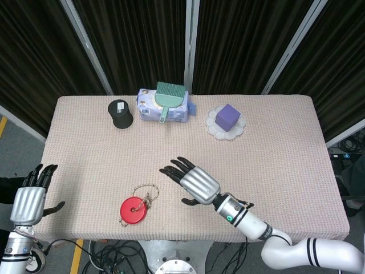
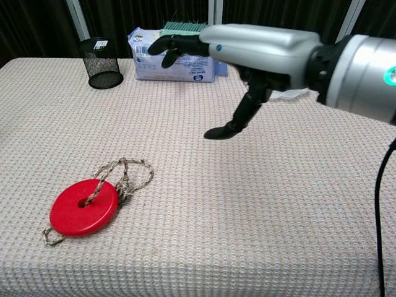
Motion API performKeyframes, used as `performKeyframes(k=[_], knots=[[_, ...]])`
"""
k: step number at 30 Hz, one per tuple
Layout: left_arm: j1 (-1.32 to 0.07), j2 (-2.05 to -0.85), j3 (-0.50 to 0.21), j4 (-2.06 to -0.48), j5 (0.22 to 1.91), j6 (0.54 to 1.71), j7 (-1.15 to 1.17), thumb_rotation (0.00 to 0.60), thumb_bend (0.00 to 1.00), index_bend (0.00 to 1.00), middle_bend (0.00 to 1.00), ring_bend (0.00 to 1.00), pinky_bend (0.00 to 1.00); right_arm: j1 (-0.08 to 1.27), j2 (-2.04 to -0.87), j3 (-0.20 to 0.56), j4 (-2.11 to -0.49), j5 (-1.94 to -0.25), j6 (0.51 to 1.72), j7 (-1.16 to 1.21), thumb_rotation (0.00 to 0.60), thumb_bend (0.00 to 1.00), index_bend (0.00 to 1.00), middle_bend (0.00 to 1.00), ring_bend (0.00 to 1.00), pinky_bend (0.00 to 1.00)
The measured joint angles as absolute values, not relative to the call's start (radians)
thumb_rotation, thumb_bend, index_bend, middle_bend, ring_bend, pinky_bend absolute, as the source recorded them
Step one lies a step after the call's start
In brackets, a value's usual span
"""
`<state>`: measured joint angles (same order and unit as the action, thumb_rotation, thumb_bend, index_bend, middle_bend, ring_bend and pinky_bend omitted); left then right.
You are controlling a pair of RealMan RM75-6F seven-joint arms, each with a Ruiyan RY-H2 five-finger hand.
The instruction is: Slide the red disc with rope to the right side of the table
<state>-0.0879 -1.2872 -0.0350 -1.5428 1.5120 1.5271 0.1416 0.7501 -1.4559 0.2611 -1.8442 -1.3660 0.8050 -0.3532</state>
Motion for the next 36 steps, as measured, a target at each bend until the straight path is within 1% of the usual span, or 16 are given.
performKeyframes(k=[5, 13, 23, 26, 30, 36], knots=[[-0.082, -1.286, -0.033, -1.530, 1.511, 1.531, 0.130, 0.600, 0.00, 0.09, 0.10, 0.05, 0.14, 0.845, -1.547, 0.278, -1.768, -1.250, 0.748, -0.413, 0.600, 0.12, 0.00, 0.14, 0.00, 0.00], [-0.076, -1.295, -0.030, -1.501, 1.504, 1.527, 0.111, 0.600, 0.00, 0.09, 0.10, 0.05, 0.14, 0.971, -1.652, 0.294, -1.673, -1.111, 0.714, -0.488, 0.600, 0.14, 0.00, 0.16, 0.00, 0.00], [-0.071, -1.298, -0.031, -1.479, 1.503, 1.527, 0.091, 0.600, 0.00, 0.09, 0.10, 0.05, 0.14, 1.076, -1.744, 0.261, -1.594, -0.985, 0.724, -0.564, 0.600, 0.15, 0.00, 0.19, 0.00, 0.00], [-0.069, -1.298, -0.031, -1.475, 1.502, 1.529, 0.085, 0.600, 0.00, 0.09, 0.10, 0.04, 0.14, 1.094, -1.762, 0.249, -1.577, -0.970, 0.732, -0.571, 0.600, 0.16, 0.03, 0.20, 0.00, 0.00], [-0.066, -1.300, -0.031, -1.469, 1.500, 1.529, 0.079, 0.600, 0.00, 0.09, 0.10, 0.05, 0.14, 1.107, -1.785, 0.236, -1.556, -0.961, 0.746, -0.571, 0.600, 0.16, 0.09, 0.24, 0.00, 0.00], [-0.063, -1.303, -0.032, -1.461, 1.497, 1.529, 0.071, 0.600, 0.00, 0.09, 0.10, 0.05, 0.14, 1.121, -1.806, 0.219, -1.536, -0.965, 0.750, -0.552, 0.600, 0.17, 0.16, 0.29, 0.00, 0.00]])
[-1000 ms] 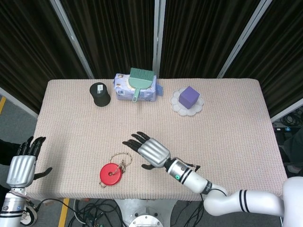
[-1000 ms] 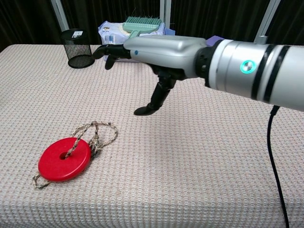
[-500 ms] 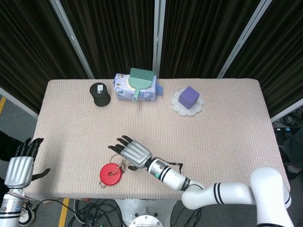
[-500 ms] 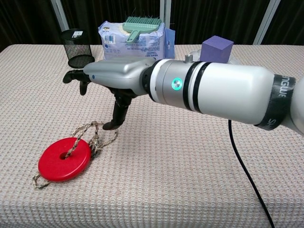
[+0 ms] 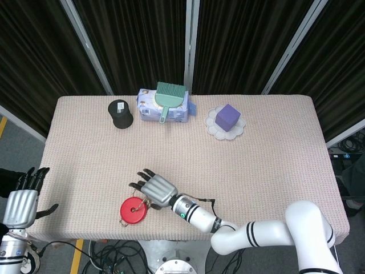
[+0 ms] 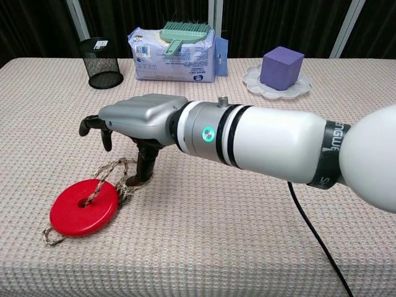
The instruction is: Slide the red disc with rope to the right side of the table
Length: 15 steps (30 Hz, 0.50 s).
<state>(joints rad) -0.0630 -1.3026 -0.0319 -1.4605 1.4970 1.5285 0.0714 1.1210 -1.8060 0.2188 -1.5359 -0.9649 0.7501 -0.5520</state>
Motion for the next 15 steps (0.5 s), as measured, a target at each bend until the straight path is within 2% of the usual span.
performKeyframes(k=[15], knots=[[-0.055, -1.306, -0.031, -1.446, 1.494, 1.530, 0.057, 0.600, 0.00, 0.09, 0.10, 0.05, 0.14, 1.134, -1.857, 0.192, -1.477, -0.984, 0.781, -0.529, 0.600, 0.23, 0.35, 0.43, 0.07, 0.00]])
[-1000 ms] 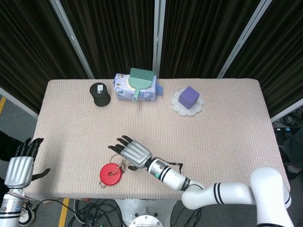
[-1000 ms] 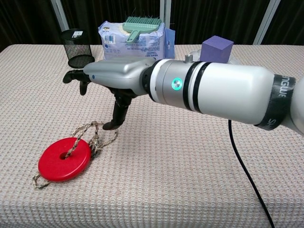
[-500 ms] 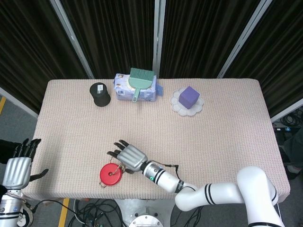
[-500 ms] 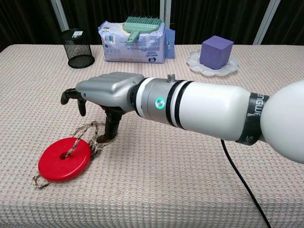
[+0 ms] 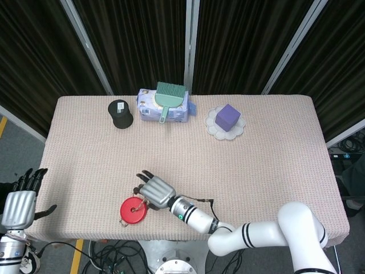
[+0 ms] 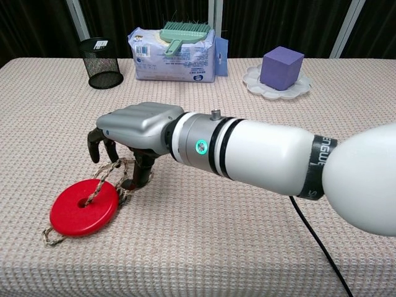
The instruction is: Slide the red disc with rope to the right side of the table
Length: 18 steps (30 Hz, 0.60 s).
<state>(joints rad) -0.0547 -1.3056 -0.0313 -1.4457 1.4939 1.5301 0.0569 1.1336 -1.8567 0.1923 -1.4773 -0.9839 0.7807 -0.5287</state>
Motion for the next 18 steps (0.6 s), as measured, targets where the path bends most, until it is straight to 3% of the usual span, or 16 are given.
performKeyframes(k=[18], knots=[[-0.049, -1.304, -0.035, -1.434, 1.491, 1.533, 0.040, 0.600, 0.00, 0.09, 0.10, 0.05, 0.14, 1.125, -1.914, 0.187, -1.422, -1.024, 0.844, -0.541, 0.600, 0.30, 0.71, 0.67, 0.23, 0.05]])
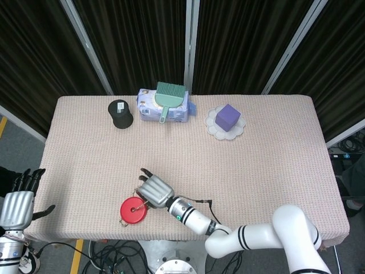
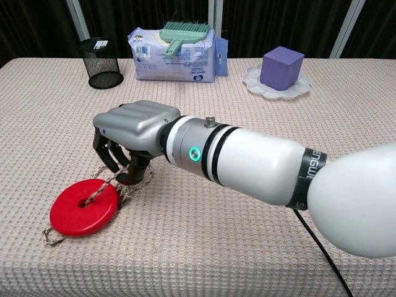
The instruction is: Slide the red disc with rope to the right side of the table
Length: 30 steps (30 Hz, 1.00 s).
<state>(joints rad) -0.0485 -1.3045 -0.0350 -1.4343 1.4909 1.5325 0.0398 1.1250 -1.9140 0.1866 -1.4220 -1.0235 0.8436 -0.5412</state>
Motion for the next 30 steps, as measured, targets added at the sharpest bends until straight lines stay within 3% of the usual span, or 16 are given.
performKeyframes(k=[15, 30], knots=[[-0.047, -1.301, -0.037, -1.441, 1.495, 1.535, 0.043, 0.600, 0.00, 0.09, 0.10, 0.05, 0.14, 1.078, -1.904, 0.178, -1.415, -1.074, 0.883, -0.508, 0.600, 0.39, 0.88, 0.80, 0.33, 0.08], [-0.051, -1.300, -0.038, -1.453, 1.502, 1.535, 0.049, 0.600, 0.00, 0.09, 0.10, 0.05, 0.14, 0.968, -1.802, 0.137, -1.433, -1.146, 0.952, -0.434, 0.600, 0.43, 0.95, 0.87, 0.37, 0.09]])
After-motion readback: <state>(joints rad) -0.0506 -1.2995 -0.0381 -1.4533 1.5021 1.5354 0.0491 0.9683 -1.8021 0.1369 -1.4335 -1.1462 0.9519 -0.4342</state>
